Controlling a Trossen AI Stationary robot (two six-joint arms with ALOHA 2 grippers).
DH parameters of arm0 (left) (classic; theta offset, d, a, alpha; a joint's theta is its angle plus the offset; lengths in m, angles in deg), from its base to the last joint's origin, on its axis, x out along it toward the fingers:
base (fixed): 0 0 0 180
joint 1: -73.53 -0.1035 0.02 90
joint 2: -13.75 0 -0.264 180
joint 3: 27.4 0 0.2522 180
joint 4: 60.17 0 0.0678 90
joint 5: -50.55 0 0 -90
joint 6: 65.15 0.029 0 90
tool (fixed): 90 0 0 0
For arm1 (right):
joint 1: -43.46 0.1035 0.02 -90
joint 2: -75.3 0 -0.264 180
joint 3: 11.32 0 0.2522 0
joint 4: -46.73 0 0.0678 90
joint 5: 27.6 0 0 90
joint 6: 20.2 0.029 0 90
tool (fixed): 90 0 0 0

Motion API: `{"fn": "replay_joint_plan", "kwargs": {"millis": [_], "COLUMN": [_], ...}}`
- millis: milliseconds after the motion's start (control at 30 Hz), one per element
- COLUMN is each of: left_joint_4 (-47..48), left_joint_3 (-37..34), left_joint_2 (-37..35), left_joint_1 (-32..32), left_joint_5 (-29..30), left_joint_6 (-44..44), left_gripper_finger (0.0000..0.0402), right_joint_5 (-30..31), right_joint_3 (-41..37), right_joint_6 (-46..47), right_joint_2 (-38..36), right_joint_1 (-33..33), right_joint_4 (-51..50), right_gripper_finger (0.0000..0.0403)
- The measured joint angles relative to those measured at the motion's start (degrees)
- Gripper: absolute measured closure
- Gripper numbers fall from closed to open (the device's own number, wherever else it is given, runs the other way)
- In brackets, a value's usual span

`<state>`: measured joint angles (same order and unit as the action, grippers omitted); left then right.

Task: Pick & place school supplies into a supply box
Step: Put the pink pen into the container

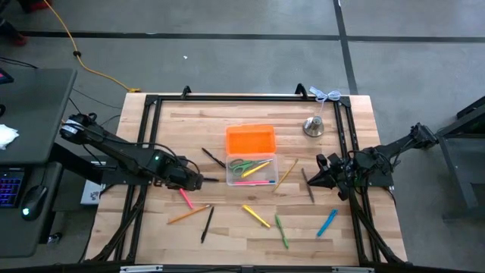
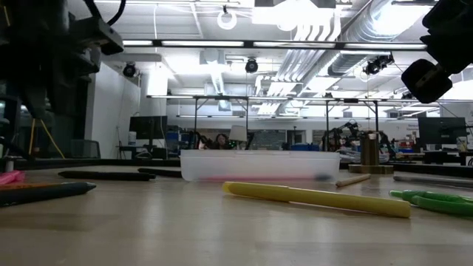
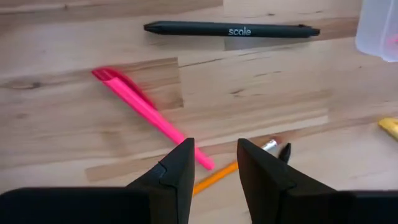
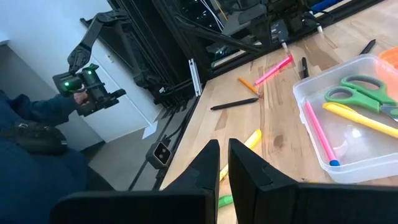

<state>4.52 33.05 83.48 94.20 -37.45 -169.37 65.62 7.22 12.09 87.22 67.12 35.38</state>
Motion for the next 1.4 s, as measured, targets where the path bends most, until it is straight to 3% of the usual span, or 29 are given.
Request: {"fn": "replay_joint_plan", "kwargs": {"millis": [300,467,733,1400], "left_joint_4": [-6.2,-7.1,-6.2,-0.8], "left_joint_3": [0.0,0.0,0.0,0.0], "left_joint_2": [0.0,0.0,0.0,7.5], "left_joint_1": [0.0,0.0,0.0,0.0], "left_joint_5": [-0.2,-2.4,-5.7,-5.9], "left_joint_6": [6.0,4.8,1.3,0.8], "left_gripper_finger": [0.025,0.025,0.025,0.025], "right_joint_5": [0.0,0.0,0.0,0.1], "right_joint_3": [0.0,0.0,0.0,0.0], "right_joint_6": [-0.2,-0.2,-0.2,0.3], "right_joint_2": [0.0,0.0,0.0,0.0], "right_joint_1": [0.0,0.0,0.0,0.0], "right_joint_4": [0.0,0.0,0.0,-0.6], "right_gripper_finger": [0.0391,0.0391,0.0391,0.0391]}}
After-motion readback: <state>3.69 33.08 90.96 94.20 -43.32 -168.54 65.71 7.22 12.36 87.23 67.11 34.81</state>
